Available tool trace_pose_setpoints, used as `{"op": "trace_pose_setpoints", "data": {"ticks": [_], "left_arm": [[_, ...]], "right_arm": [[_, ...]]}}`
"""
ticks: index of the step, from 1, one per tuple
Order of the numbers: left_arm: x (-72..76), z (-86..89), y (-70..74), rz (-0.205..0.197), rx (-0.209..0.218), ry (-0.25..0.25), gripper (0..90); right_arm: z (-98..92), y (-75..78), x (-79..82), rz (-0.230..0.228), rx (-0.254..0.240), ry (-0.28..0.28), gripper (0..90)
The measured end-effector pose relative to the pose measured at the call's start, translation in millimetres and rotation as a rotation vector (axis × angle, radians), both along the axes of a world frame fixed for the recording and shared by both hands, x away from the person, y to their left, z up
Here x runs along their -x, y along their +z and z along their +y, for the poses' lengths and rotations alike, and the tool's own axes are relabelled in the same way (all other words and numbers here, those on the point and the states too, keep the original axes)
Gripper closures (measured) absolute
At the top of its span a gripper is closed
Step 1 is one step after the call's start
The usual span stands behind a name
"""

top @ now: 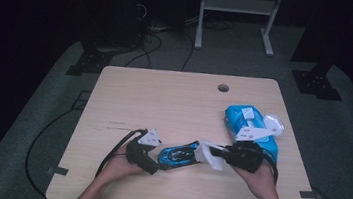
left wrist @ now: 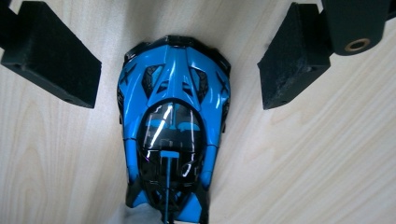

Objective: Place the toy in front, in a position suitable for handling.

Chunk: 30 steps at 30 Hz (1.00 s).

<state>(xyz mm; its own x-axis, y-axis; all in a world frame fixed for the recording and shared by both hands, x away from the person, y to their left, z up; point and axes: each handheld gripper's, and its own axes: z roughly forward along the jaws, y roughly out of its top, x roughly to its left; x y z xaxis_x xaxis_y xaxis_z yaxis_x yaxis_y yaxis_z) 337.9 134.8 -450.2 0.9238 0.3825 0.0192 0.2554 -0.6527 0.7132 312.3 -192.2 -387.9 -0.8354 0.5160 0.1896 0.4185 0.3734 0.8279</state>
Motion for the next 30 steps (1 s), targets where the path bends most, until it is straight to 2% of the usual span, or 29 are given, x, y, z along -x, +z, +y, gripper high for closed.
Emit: {"op": "trace_pose_setpoints", "data": {"ticks": [1, 2, 3, 5, 6, 7, 10, 12, 13, 14, 16, 18, 20, 23, 30], "left_arm": [[-0.5, -0.1, -0.9, 0.003, -0.001, 0.0, 12.6], [-0.5, -0.1, -0.9, 0.003, -0.001, 0.0, 12.6], [-0.8, -0.2, -1.8, 0.008, 0.0, 0.001, 12.6], [-1.9, 0.6, -3.7, 0.018, -0.004, -0.006, 12.9], [-1.9, 0.6, -3.7, 0.018, -0.004, -0.006, 12.9], [-1.4, 0.6, -5.0, 0.018, -0.004, -0.005, 12.8], [-0.6, 0.2, -6.2, 0.019, -0.011, -0.007, 13.0], [-0.7, -0.3, -6.9, 0.023, -0.006, -0.006, 14.0], [-1.8, -0.8, -8.0, 0.028, -0.013, -0.009, 14.1], [-1.8, -0.8, -8.0, 0.028, -0.013, -0.009, 14.1], [-2.8, -2.0, -9.9, 0.035, -0.017, -0.007, 14.1], [-3.7, -2.4, -11.3, 0.04, -0.013, -0.005, 14.0], [-5.5, -2.9, -13.2, 0.052, -0.008, -0.003, 13.5], [-7.9, -2.9, -15.8, 0.064, -0.011, 0.004, 9.5], [-8.1, -5.9, -18.9, 0.064, -0.017, -0.009, 13.1]], "right_arm": [[5.2, -5.4, -4.6, -0.001, 0.023, -0.001, 86.1], [5.2, -5.4, -4.6, -0.001, 0.023, -0.001, 86.1], [15.0, -16.4, -11.5, -0.003, 0.065, 0.002, 85.9], [24.8, -25.0, -14.7, -0.018, 0.13, -0.003, 85.8], [24.8, -25.0, -14.7, -0.018, 0.13, -0.003, 85.8], [32.7, -30.5, -13.1, -0.062, 0.158, 0.0, 85.2], [42.6, -38.1, -5.3, -0.133, 0.207, 0.009, 82.9], [45.7, -41.0, -3.6, -0.149, 0.219, 0.015, 81.8], [51.5, -46.0, -2.1, -0.145, 0.248, 0.02, 76.5], [51.5, -46.0, -2.1, -0.145, 0.248, 0.02, 76.5], [57.1, -51.1, -5.5, -0.127, 0.264, 0.036, 66.6], [58.3, -53.4, -7.4, -0.132, 0.275, 0.02, 61.8], [57.5, -55.6, -10.4, -0.119, 0.269, 0.016, 58.1], [56.3, -61.0, -14.2, -0.099, 0.268, 0.007, 58.0], [55.9, -66.4, -13.7, -0.098, 0.248, -0.011, 67.4]]}}
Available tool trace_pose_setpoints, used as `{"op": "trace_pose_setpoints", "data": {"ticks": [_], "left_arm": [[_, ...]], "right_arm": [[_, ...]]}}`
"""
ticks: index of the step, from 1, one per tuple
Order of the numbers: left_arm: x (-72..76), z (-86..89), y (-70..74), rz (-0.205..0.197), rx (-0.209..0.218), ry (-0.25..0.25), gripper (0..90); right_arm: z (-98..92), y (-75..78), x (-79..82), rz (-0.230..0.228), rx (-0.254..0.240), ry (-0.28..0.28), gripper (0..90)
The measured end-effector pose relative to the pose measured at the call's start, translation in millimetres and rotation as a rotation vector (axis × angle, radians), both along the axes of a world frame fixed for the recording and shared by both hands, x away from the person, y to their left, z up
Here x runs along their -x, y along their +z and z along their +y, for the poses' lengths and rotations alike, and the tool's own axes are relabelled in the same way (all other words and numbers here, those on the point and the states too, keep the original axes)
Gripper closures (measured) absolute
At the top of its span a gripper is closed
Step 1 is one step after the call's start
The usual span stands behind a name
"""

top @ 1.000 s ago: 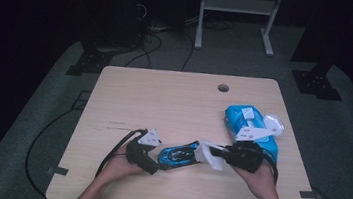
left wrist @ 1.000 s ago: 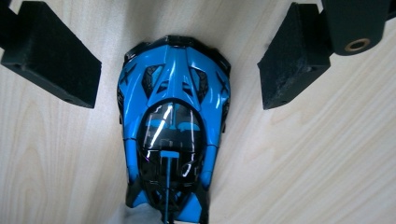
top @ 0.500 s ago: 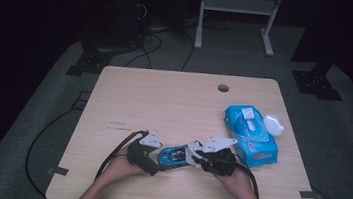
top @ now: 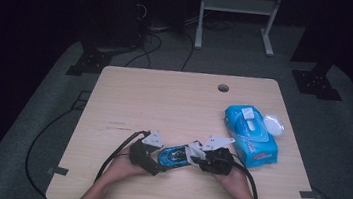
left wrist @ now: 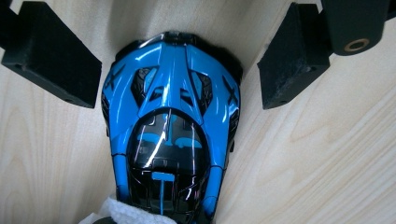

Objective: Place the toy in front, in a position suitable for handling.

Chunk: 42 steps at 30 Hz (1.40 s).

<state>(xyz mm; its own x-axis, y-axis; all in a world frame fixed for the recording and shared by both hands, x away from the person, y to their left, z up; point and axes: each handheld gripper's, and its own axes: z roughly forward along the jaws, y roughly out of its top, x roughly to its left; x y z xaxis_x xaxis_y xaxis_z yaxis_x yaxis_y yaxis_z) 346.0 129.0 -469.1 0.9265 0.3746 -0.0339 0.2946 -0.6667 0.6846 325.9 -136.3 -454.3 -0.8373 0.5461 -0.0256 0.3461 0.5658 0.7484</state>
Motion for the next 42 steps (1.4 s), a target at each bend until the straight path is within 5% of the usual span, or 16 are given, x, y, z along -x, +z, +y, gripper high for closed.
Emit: {"op": "trace_pose_setpoints", "data": {"ticks": [4, 8, 11, 17, 22, 25, 29, 33, 42], "left_arm": [[0.7, -2.6, -1.8, -0.003, -0.006, -0.014, 20.7], [1.7, -4.6, -2.1, -0.027, -0.023, -0.023, 22.9], [3.5, -7.6, -0.9, -0.057, -0.024, -0.031, 24.7], [3.8, -9.4, -0.7, -0.061, -0.026, -0.033, 25.3], [3.9, -9.2, -1.1, -0.067, -0.024, -0.033, 25.3], [2.8, -9.2, -2.2, -0.054, -0.014, -0.028, 24.9], [-0.4, -7.2, -4.6, -0.009, -0.001, -0.015, 22.7], [1.4, -5.8, -4.0, -0.019, -0.013, -0.02, 22.9], [1.3, -6.1, -3.9, -0.027, -0.017, -0.032, 25.2]], "right_arm": [[-1.3, 0.2, -0.9, 0.013, -0.01, 0.01, 71.3], [-10.6, 0.1, -9.7, 0.099, -0.087, -0.011, 79.5], [-5.9, 2.0, -6.3, 0.072, -0.067, -0.017, 82.5], [25.2, 3.2, 6.4, 0.005, -0.017, 0.057, 83.0], [9.3, 4.3, 1.5, -0.006, 0.001, 0.004, 83.2], [-5.7, 2.6, -4.4, 0.03, -0.034, -0.045, 83.3], [4.9, 1.3, -0.5, 0.019, -0.039, -0.023, 83.3], [13.9, 1.4, 0.6, 0.012, -0.034, 0.016, 83.2], [1.5, 0.5, -3.0, 0.01, -0.031, -0.032, 83.3]]}}
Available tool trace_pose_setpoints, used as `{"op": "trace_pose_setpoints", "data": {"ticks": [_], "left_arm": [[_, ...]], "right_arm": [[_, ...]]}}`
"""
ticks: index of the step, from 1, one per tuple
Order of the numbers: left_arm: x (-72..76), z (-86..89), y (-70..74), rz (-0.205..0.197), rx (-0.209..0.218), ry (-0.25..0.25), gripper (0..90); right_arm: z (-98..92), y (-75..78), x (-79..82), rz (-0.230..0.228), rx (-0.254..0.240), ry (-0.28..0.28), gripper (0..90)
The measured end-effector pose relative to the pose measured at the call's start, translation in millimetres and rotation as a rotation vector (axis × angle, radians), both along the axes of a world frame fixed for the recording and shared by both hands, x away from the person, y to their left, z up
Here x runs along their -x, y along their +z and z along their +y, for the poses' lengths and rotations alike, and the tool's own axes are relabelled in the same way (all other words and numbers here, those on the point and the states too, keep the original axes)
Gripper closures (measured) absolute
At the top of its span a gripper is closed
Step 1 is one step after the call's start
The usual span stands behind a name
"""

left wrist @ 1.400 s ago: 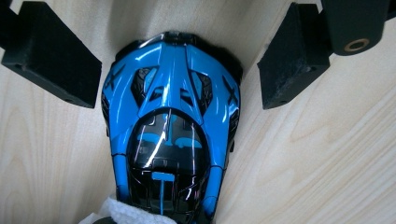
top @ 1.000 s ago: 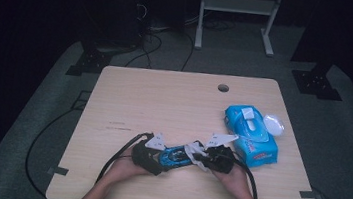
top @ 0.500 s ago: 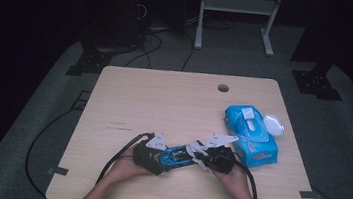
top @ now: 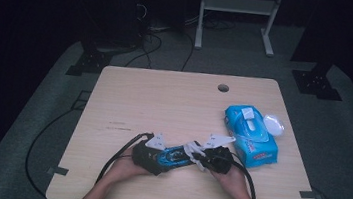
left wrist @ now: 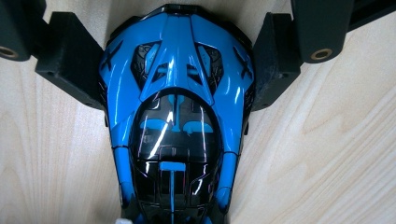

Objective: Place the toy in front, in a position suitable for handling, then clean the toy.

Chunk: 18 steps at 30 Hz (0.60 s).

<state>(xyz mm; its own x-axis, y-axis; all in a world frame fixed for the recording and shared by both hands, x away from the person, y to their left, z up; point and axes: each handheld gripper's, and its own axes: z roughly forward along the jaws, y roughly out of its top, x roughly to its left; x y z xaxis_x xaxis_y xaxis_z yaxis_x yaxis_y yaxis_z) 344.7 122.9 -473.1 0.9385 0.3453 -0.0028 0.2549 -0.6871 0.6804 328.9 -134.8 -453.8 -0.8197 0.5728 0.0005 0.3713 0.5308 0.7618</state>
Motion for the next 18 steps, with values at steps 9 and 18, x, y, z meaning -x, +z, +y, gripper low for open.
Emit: {"op": "trace_pose_setpoints", "data": {"ticks": [9, 18], "left_arm": [[-1.1, 4.5, 1.2, 0.02, 0.009, 0.011, 22.9], [0.1, 1.6, 0.9, 0.006, 0.007, 0.007, 23.9]], "right_arm": [[-1.6, 0.3, 1.1, -0.002, 0.002, -0.008, 83.4], [39.7, 0.8, 9.8, 0.003, -0.035, 0.122, 83.3]]}}
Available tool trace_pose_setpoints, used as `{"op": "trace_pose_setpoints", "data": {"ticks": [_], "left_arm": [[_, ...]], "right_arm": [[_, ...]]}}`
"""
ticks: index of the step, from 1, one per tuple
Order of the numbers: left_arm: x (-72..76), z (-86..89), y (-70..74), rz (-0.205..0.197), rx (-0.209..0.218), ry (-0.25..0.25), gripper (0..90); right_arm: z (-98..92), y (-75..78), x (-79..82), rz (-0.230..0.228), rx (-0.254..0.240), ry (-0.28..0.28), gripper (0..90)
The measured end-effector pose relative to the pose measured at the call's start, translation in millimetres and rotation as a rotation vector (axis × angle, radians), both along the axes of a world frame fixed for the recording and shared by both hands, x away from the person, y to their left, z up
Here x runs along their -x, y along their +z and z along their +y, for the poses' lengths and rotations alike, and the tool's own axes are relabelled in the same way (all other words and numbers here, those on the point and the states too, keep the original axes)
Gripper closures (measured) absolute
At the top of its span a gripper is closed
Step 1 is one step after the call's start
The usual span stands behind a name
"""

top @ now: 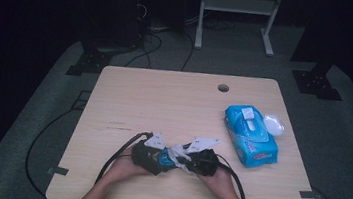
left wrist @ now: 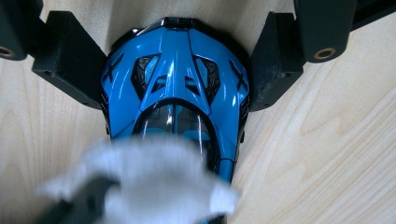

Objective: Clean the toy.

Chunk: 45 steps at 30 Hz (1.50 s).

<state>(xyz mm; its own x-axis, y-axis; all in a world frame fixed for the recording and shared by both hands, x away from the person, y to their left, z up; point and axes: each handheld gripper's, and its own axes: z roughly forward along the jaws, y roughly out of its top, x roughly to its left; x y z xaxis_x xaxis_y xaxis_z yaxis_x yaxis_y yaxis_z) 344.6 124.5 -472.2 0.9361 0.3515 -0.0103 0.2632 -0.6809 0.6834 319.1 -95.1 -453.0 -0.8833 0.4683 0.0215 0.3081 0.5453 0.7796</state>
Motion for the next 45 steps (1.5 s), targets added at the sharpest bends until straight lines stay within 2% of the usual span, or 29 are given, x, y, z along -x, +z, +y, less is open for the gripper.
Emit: {"op": "trace_pose_setpoints", "data": {"ticks": [2, 5, 9, 12, 16, 19, 24, 25, 26, 28, 32, 35, 39, 41, 43, 45], "left_arm": [[0.1, 0.3, -0.1, -0.001, 0.001, -0.001, 24.1], [0.9, -0.4, 0.3, -0.012, -0.003, -0.002, 24.3], [0.9, -0.4, 0.5, -0.015, -0.006, -0.004, 24.5], [1.2, -1.6, 0.5, -0.02, -0.008, -0.002, 24.5], [2.1, -2.3, 0.7, -0.024, -0.007, -0.004, 25.8], [2.3, -0.9, 1.1, -0.019, -0.005, -0.002, 25.3], [1.6, 1.7, 0.4, 0.013, 0.01, 0.012, 22.1], [0.9, 2.5, -0.8, 0.016, -0.002, 0.007, 22.3], [1.9, 3.0, -1.3, 0.013, 0.009, 0.012, 22.8], [1.7, 2.7, -0.3, 0.016, -0.003, 0.013, 23.0], [2.1, 1.7, -0.4, 0.013, -0.003, 0.017, 22.9], [2.9, 3.6, -0.4, 0.011, 0.003, 0.019, 22.9], [3.1, 0.6, -0.4, -0.002, -0.005, 0.015, 22.9], [3.4, -1.1, -0.9, 0.0, -0.001, 0.02, 22.9], [3.6, -0.9, -0.7, -0.012, -0.022, 0.013, 23.1], [3.7, 1.3, -1.1, -0.011, -0.015, 0.013, 23.7]], "right_arm": [[5.5, -0.5, 0.9, -0.012, 0.008, 0.013, 83.3], [-1.0, 0.7, -1.2, -0.009, 0.009, 0.005, 83.3], [-21.4, 2.9, -3.6, -0.048, 0.059, -0.073, 83.3], [-29.4, 0.1, -5.4, -0.012, 0.026, -0.097, 83.4], [-14.4, -1.8, -0.4, -0.005, -0.014, -0.039, 83.3], [-8.9, -2.0, 1.7, -0.015, 0.001, -0.019, 83.3], [-24.0, 0.2, -1.0, -0.006, 0.024, -0.053, 83.2], [-25.3, 0.8, -1.1, -0.01, 0.034, -0.06, 83.2], [-25.5, 1.2, -0.6, -0.021, 0.045, -0.065, 83.3], [-22.8, 1.0, 0.3, -0.023, 0.042, -0.063, 83.2], [-5.8, -1.7, 3.0, -0.011, 0.012, -0.019, 83.2], [4.3, -0.7, 4.6, -0.011, 0.037, 0.0, 83.3], [5.0, 0.0, 1.8, 0.007, 0.022, -0.006, 83.4], [12.6, -1.2, 1.9, 0.03, 0.008, 0.006, 83.4], [23.4, -4.9, 2.0, 0.038, -0.009, 0.021, 83.3], [30.0, -6.5, -0.9, 0.058, -0.029, 0.034, 83.4]]}}
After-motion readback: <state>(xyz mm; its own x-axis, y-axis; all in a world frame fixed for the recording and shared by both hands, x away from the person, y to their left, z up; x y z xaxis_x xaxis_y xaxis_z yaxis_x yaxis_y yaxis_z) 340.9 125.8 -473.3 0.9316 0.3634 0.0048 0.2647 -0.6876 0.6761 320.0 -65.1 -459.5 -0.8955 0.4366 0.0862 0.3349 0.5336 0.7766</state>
